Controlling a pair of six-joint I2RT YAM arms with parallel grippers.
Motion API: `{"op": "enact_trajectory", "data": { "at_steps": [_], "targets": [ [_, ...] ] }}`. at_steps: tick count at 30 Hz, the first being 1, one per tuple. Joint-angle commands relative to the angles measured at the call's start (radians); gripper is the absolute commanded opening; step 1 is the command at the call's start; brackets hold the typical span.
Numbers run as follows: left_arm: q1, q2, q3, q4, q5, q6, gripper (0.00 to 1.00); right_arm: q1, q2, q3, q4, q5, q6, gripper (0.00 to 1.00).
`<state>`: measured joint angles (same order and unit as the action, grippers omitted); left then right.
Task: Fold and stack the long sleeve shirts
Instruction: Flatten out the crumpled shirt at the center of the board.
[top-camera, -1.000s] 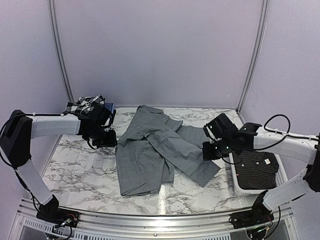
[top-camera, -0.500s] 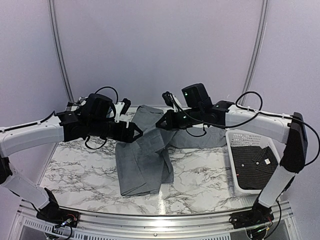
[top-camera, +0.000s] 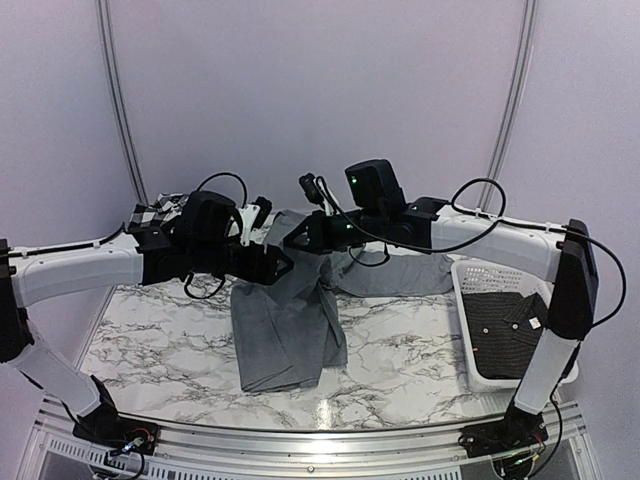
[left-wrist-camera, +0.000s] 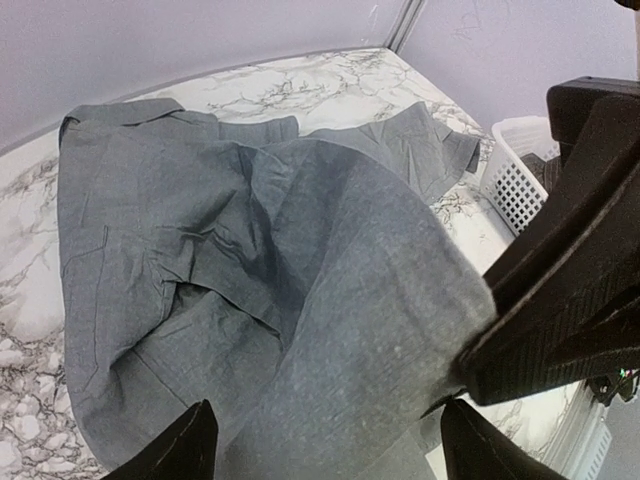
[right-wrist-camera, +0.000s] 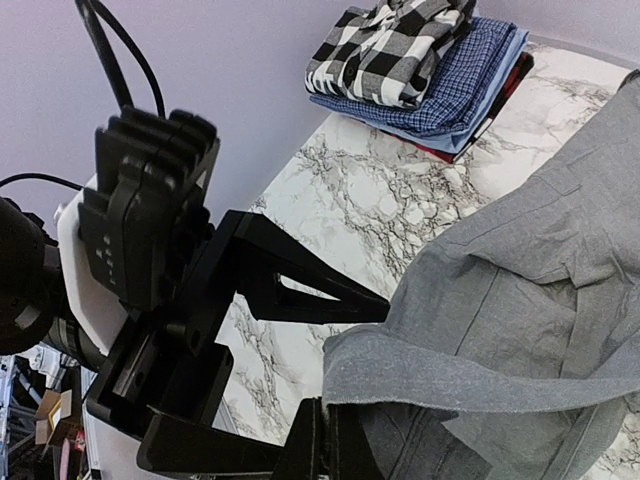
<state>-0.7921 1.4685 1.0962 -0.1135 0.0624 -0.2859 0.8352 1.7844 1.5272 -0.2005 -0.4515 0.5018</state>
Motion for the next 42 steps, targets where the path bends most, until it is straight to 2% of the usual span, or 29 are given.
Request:
{"op": "enact_trajectory", "data": {
  "at_steps": [1,6,7,8,9,10,13,15,17,20,26,34,42],
  "targets": [
    [-0.004,0.032,0.004,0.095,-0.03,0.012,0.67,0.009,0.024,0.049,0.037,-0.03,0.01,0.0],
    [-0.004,0.062,0.026,0.104,-0.127,-0.018,0.12,0.007,0.03,0.058,0.024,0.011,0.007,0.0],
    [-0.004,0.059,0.027,0.103,-0.156,-0.022,0.02,0.008,0.032,0.063,0.013,0.028,0.003,0.0],
    [-0.003,0.055,0.026,0.103,-0.193,-0.027,0.0,0.006,0.031,0.065,0.004,0.05,-0.001,0.0],
    [-0.002,0.047,0.026,0.099,-0.23,-0.033,0.0,0.003,0.027,0.064,-0.01,0.079,-0.005,0.03],
    [0.001,0.032,0.027,0.09,-0.28,-0.041,0.0,-0.002,0.021,0.057,-0.019,0.114,-0.008,0.11],
    [0.026,-0.005,0.036,0.042,-0.433,-0.076,0.0,-0.045,-0.015,-0.004,-0.018,0.201,-0.003,0.42],
    [0.06,-0.027,0.054,-0.01,-0.488,-0.104,0.0,-0.092,-0.04,-0.065,-0.008,0.263,0.005,0.54],
    [0.103,-0.048,0.069,-0.047,-0.498,-0.115,0.0,-0.138,-0.05,-0.112,-0.004,0.309,0.006,0.61],
    [0.15,-0.077,0.087,-0.069,-0.503,-0.091,0.0,-0.195,-0.012,-0.133,-0.021,0.376,0.004,0.57],
    [0.206,-0.089,0.133,-0.096,-0.513,-0.048,0.0,-0.272,0.165,-0.058,-0.053,0.443,0.05,0.48],
    [0.242,-0.101,0.171,-0.109,-0.508,-0.032,0.0,-0.299,0.376,0.092,-0.06,0.482,0.096,0.48],
    [0.256,-0.103,0.185,-0.11,-0.504,-0.032,0.0,-0.317,0.446,0.154,-0.045,0.498,0.132,0.5]
  ]
}}
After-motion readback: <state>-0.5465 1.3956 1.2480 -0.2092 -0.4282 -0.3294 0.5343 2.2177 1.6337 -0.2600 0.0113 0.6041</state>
